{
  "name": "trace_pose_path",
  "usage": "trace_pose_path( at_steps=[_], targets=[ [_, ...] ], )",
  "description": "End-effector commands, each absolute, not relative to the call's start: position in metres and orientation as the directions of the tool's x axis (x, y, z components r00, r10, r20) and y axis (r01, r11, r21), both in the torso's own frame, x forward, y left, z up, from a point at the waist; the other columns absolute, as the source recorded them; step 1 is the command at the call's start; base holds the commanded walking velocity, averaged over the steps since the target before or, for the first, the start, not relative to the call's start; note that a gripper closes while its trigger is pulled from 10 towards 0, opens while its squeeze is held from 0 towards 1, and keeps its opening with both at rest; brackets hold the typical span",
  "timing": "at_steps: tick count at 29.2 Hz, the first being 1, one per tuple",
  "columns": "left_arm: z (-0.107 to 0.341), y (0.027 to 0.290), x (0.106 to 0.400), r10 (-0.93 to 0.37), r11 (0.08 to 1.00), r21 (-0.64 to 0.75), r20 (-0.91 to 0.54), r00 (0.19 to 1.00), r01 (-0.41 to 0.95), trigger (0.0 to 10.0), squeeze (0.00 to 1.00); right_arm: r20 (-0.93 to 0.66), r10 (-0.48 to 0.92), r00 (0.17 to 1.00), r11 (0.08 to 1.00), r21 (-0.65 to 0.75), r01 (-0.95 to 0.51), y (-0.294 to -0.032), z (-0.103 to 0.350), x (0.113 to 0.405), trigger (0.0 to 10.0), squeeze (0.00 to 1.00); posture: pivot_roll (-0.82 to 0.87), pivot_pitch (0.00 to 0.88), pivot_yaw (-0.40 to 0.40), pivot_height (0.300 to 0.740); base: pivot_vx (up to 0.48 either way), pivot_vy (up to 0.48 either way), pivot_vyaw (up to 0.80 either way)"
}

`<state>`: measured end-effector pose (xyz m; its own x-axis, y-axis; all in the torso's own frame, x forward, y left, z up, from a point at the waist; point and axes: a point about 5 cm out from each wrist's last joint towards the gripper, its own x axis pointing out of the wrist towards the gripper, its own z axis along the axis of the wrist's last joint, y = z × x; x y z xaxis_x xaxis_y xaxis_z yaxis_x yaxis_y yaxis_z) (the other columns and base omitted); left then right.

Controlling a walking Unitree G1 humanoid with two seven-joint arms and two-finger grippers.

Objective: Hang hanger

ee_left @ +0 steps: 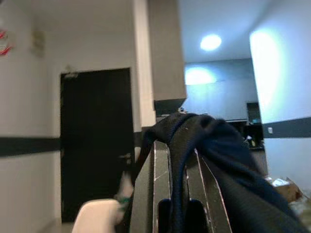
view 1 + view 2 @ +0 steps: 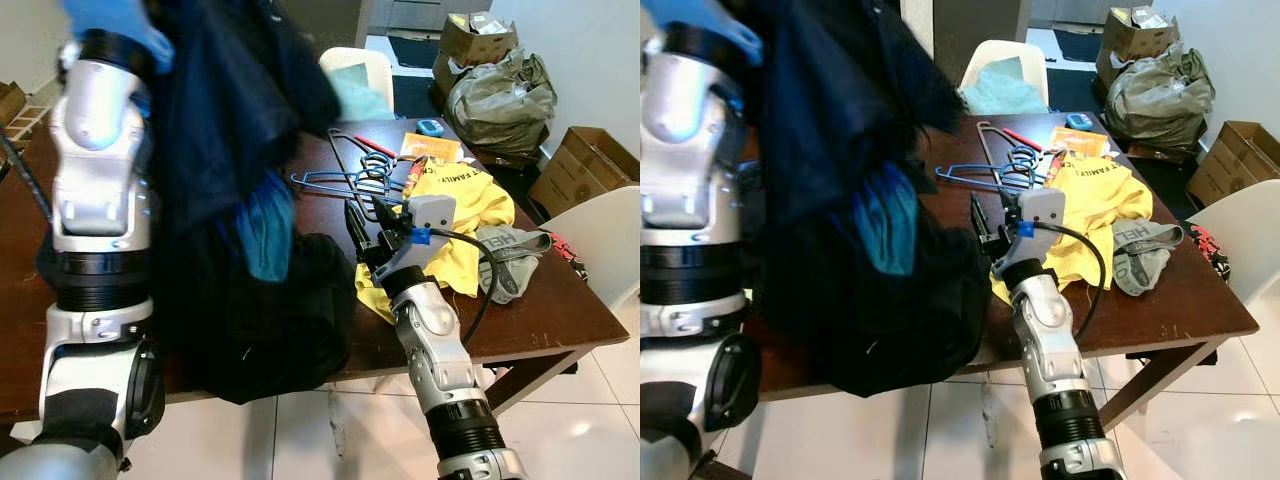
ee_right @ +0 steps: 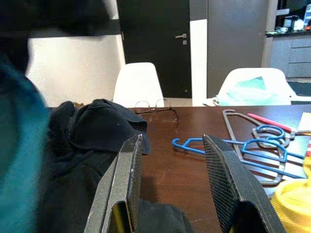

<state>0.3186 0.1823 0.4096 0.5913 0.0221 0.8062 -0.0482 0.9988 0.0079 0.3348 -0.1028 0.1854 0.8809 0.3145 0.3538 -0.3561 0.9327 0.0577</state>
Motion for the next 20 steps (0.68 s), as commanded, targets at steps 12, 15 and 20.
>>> trace_pose_path(
  at_steps=[12,15,20],
  targets=[
    [0.343,0.161,0.325,-0.026,1.000,0.020,0.606,0.795,0.018,10.0,0.00,0.339,0.371,0.865,0.910,0.051,-0.411,-0.089,0.189,0.332,10.0,0.00,0.03,0.078,-0.025,0.740,0.000,0.000,0.00],
    [0.334,0.156,0.327,-0.041,0.999,0.025,0.567,0.823,0.033,10.0,0.00,0.349,0.356,0.867,0.915,0.057,-0.399,-0.092,0.192,0.333,10.0,0.00,0.03,0.080,-0.020,0.740,0.000,0.000,0.00],
    [0.331,0.154,0.326,-0.048,0.999,0.024,0.552,0.833,0.041,10.0,0.00,0.349,0.353,0.868,0.917,0.057,-0.395,-0.093,0.193,0.333,10.0,0.00,0.02,0.081,-0.014,0.740,0.000,0.000,0.00]
  ],
)
